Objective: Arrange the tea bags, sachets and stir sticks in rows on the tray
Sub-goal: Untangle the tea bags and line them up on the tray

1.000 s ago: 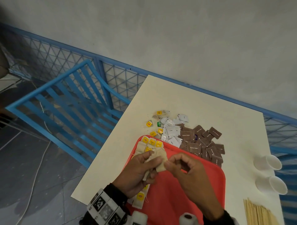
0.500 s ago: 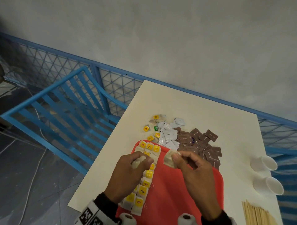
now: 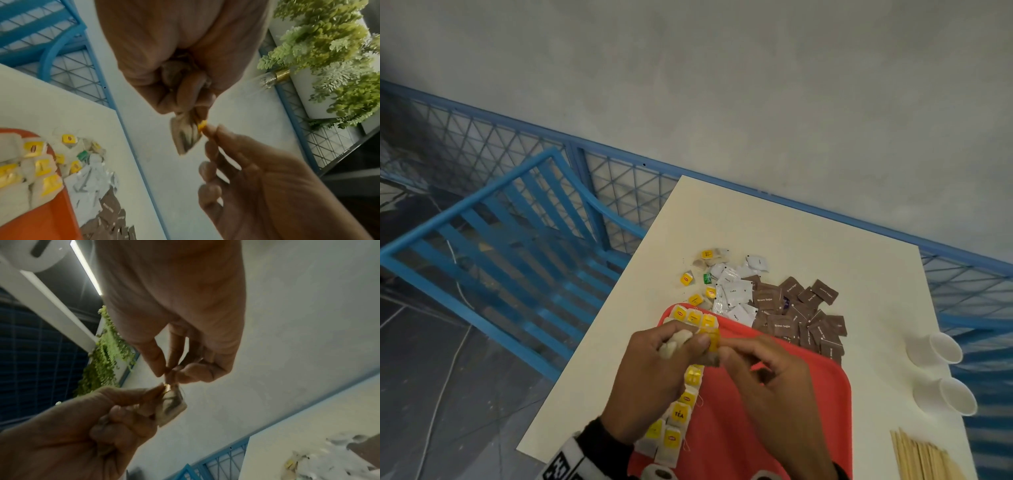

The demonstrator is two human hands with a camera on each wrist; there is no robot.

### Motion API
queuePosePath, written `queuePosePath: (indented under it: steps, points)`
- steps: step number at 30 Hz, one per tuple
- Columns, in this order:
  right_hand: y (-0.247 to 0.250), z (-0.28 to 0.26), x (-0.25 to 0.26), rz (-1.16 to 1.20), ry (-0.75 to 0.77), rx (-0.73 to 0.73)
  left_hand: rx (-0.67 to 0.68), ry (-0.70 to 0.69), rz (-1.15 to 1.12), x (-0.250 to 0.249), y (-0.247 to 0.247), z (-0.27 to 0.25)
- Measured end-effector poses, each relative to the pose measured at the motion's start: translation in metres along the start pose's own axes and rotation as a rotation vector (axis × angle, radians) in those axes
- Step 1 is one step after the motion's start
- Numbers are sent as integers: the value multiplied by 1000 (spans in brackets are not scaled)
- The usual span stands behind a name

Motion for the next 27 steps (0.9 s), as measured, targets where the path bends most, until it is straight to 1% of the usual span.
queuePosePath:
  steps: [1, 2, 3, 5, 7, 9, 11, 13, 14, 16, 17, 18, 21, 24, 25, 27]
  points:
    - [4, 2, -3, 49, -59, -19, 37, -8, 20, -4, 1, 1]
    - [6, 3, -6, 59, -98, -5, 68, -16, 40, -8, 2, 2]
    - [4, 4, -8, 49, -118, 40, 86, -21, 52, -11, 3, 3]
    - [-2, 5, -8, 56, -127, 96, 90, -9, 25, -12, 5, 5]
    - [-4, 5, -9, 136, -145, 80, 90, 14, -12, -13, 7, 6]
    - [-3, 5, -7, 229, -160, 67, 105, -3, -13, -17, 5, 5]
    - [-4, 4, -3, 244, -180, 131, 91, -4, -16, -16, 7, 5]
    - [-6, 0, 0, 192, -180, 231, 43, 16, -31, -13, 12, 7]
    - [-4, 0, 0, 165, -180, 227, 33, 22, -41, -11, 14, 8]
    - [7, 5, -2, 178, -181, 100, 44, 33, -58, -12, 14, 9]
    - [11, 8, -2, 214, -182, 61, 55, 28, -62, -13, 13, 9]
    - [10, 10, 1, 233, -175, 55, 63, 18, -64, -13, 12, 9]
    - [1, 13, 10, 199, -97, 127, 68, 4, -56, -16, 9, 10]
    - [4, 15, 8, 298, -79, 15, 67, 4, -57, -16, 8, 9]
    - [3, 15, 7, 305, -88, 15, 58, 12, -59, -16, 9, 10]
    - [-3, 13, 8, 249, -88, 78, 42, 18, -60, -14, 11, 11]
Point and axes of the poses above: each hand's wrist, its own z-axis towards the middle knuckle, its own y-axis out of the back of the hand, x = y × z, the point moved 6 cm from there along z, towards the middle knuckle, and after that the axes turned 8 degrees about z, right-handed, at the moved point
